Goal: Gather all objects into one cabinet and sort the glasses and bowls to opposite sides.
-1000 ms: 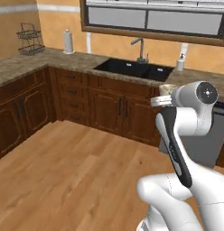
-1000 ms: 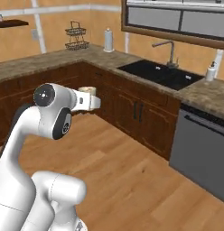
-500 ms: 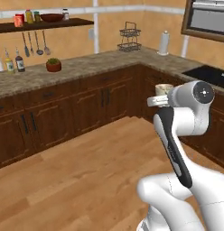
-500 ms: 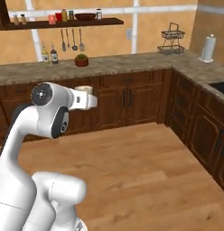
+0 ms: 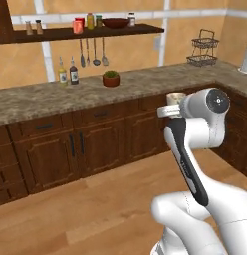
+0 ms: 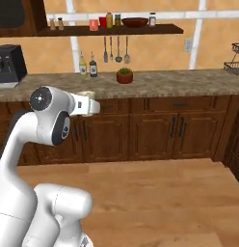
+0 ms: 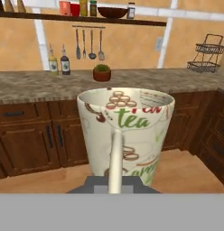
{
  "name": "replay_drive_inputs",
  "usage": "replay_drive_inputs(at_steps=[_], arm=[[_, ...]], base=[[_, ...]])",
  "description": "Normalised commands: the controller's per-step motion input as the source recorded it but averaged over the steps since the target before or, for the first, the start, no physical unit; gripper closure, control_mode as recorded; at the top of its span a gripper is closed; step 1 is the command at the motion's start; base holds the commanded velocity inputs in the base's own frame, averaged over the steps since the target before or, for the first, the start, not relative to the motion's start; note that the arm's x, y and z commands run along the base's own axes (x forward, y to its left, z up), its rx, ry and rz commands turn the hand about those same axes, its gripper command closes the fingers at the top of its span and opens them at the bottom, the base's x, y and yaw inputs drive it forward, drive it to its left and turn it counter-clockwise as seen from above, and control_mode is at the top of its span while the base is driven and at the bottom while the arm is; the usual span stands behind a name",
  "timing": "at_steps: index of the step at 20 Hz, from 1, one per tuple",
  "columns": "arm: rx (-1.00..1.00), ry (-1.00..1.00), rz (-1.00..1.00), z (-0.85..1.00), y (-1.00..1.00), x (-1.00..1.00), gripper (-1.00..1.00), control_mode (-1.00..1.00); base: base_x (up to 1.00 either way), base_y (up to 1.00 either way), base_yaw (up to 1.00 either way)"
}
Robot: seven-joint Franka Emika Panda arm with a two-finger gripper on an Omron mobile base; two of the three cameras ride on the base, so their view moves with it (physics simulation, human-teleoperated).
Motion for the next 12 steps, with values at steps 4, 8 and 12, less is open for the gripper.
replay_drive_inputs(at_steps=[4, 8, 12], arm=[[0.0, 0.0, 0.0, 0.0, 0.0, 0.0, 1.0, 1.0], [0.0, 0.0, 0.0, 0.0, 0.0, 0.0, 1.0, 1.0], [0.0, 0.0, 0.0, 0.0, 0.0, 0.0, 1.0, 1.0]], base=[[1.0, 0.25, 0.38], [1.0, 0.13, 0.35], [1.0, 0.0, 0.26]])
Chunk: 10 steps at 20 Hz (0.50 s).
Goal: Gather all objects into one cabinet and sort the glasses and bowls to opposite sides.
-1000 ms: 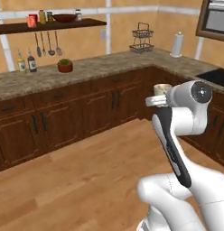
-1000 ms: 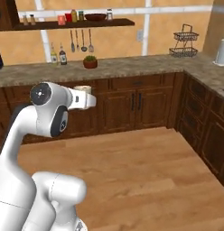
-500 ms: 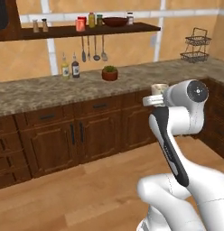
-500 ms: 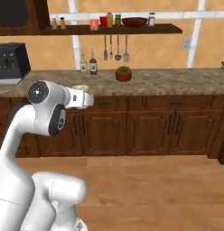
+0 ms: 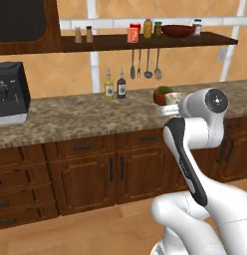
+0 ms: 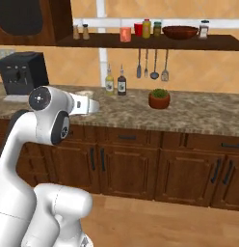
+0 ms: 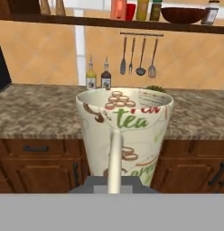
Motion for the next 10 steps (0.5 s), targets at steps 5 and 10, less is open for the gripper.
replay_drive_inputs(at_steps=[5, 10], arm=[[0.0, 0.0, 0.0, 0.0, 0.0, 0.0, 1.0, 1.0], [0.0, 0.0, 0.0, 0.0, 0.0, 0.0, 1.0, 1.0]], base=[[1.0, 0.0, 0.12], [0.99, 0.04, 0.05]])
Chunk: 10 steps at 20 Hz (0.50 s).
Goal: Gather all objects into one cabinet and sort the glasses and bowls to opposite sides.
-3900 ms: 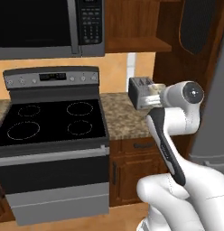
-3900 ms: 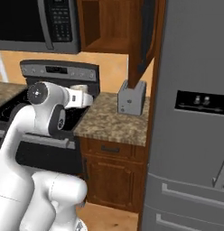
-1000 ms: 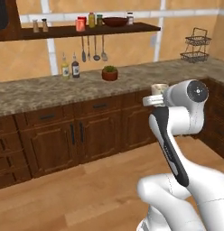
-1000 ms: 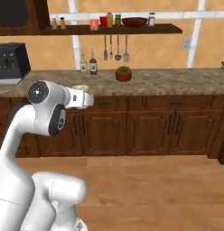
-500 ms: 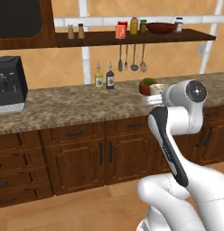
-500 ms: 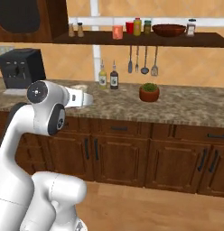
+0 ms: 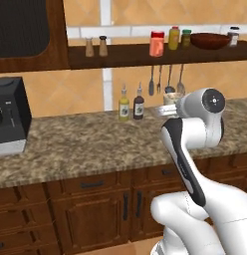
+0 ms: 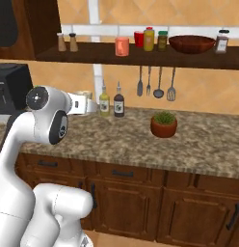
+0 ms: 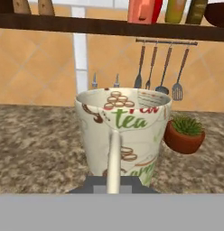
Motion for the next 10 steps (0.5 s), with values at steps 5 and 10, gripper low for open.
replay_drive_inputs(at_steps=[5, 10], arm=[[0.0, 0.0, 0.0, 0.0, 0.0, 0.0, 1.0, 1.0], [0.0, 0.0, 0.0, 0.0, 0.0, 0.0, 1.0, 1.0]], base=[[0.49, 0.09, 0.02], [0.19, 0.17, 0.0]])
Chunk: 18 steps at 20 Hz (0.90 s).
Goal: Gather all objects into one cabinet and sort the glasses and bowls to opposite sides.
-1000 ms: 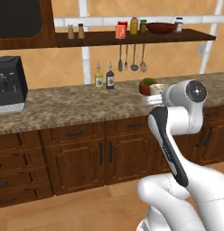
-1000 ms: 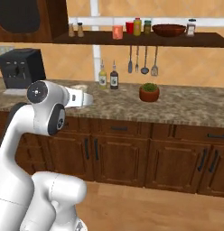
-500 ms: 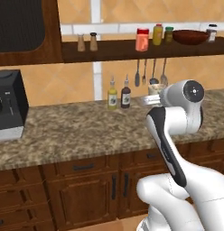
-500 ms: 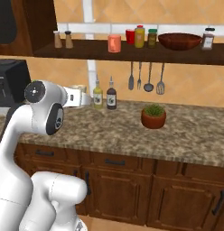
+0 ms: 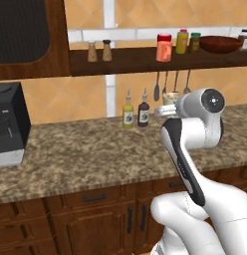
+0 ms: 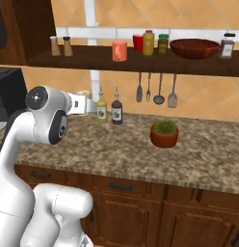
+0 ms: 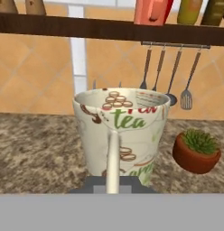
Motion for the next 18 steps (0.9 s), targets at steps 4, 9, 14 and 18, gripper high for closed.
replay_drive_inputs(at_steps=[4, 9, 14, 18], arm=[[0.0, 0.0, 0.0, 0.0, 0.0, 0.0, 1.0, 1.0], [0.0, 0.0, 0.0, 0.0, 0.0, 0.0, 1.0, 1.0], [0.0, -0.21, 0.02, 0.34, 0.0, -0.34, 1.0, -1.0], [0.0, -0.26, 0.02, 0.89, 0.0, -0.55, 1.0, -1.0]], base=[[0.86, 0.19, 0.0], [0.19, 0.12, 0.02], [-0.08, 0.0, 0.01], [0.0, 0.0, 0.0]])
